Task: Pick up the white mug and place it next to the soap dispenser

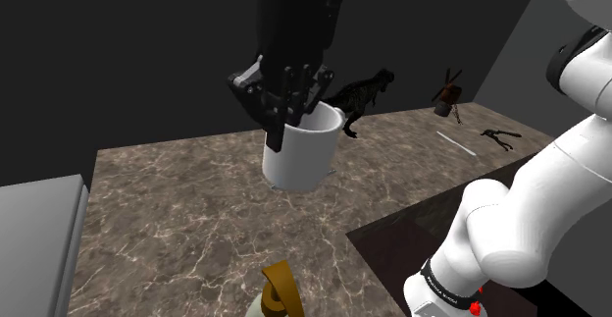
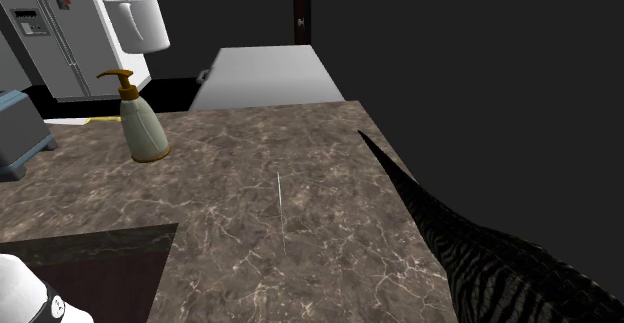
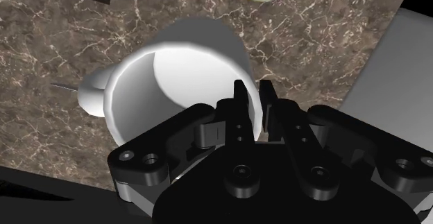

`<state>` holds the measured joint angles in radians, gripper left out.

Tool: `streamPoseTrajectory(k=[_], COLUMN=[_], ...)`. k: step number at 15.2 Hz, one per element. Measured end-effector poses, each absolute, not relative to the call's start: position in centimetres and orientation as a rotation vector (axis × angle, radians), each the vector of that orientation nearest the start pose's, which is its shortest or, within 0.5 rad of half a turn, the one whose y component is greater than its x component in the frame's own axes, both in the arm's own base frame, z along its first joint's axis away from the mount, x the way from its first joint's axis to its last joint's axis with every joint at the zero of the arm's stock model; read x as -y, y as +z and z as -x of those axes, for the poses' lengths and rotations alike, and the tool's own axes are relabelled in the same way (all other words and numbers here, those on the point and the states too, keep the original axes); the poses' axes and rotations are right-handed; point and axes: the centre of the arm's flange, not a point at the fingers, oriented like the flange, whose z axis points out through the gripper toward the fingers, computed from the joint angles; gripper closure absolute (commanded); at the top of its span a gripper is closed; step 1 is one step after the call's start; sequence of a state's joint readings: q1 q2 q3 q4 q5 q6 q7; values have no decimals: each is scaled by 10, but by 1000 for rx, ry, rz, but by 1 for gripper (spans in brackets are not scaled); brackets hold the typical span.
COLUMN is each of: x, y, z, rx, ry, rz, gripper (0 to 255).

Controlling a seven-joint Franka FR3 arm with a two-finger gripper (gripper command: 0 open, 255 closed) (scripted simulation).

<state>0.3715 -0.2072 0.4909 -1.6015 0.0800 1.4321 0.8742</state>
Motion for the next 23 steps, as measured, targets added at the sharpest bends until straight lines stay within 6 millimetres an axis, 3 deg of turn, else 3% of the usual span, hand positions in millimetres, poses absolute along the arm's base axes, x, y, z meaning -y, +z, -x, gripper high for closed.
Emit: streamPoseTrajectory(k=[17, 23], x=[-570, -585], y=[693, 664], z=[-143, -135], rx=[-8, -17], ry=[-34, -36], rz=[3141, 3143], gripper=[255, 255])
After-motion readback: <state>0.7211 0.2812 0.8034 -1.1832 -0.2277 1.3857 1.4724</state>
